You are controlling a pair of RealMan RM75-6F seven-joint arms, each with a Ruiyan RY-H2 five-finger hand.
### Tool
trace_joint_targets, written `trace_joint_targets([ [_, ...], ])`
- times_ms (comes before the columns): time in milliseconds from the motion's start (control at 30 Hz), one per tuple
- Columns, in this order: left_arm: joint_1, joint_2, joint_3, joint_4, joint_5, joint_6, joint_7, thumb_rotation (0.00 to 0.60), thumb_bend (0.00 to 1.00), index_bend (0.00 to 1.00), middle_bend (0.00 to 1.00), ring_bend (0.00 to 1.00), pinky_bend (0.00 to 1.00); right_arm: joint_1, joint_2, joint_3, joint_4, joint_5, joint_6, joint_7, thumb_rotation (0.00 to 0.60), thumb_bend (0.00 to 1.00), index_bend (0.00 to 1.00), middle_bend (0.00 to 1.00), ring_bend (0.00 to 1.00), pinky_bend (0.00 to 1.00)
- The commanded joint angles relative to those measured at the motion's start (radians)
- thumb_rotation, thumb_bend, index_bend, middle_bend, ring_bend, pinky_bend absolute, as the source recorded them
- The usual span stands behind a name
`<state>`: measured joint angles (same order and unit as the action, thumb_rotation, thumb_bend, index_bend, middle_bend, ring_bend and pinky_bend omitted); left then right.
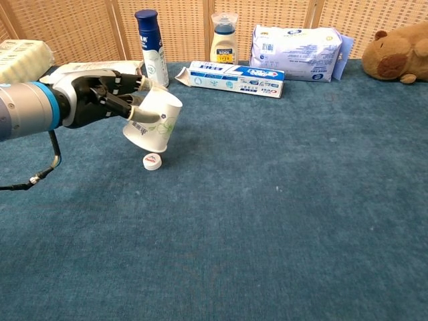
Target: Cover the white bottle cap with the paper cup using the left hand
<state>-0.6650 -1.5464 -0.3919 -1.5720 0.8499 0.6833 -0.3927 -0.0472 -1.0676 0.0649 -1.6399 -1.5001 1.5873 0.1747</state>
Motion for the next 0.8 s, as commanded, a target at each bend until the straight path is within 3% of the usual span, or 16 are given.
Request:
trace_joint_targets([
  [33,-0.005,-0.023,0.006,0.022,0.026,0.015,-0.004,0.600,0.27,0.46,0.02,0.00,0.00,-0.002,0.001,0.000,0.002,0.001,0.002,0.004,0.407,0.26,0.44,0.37,0.41,0.41],
  [800,-0.007,-0.118,0.036,0.153,0.132,0.003,-0.103,0.600,0.26,0.46,0.02,0.00,0.00,-0.016,0.021,0.001,-0.014,0.010,0.008,0.039,0.409,0.26,0.44,0.37,0.41,0.41],
])
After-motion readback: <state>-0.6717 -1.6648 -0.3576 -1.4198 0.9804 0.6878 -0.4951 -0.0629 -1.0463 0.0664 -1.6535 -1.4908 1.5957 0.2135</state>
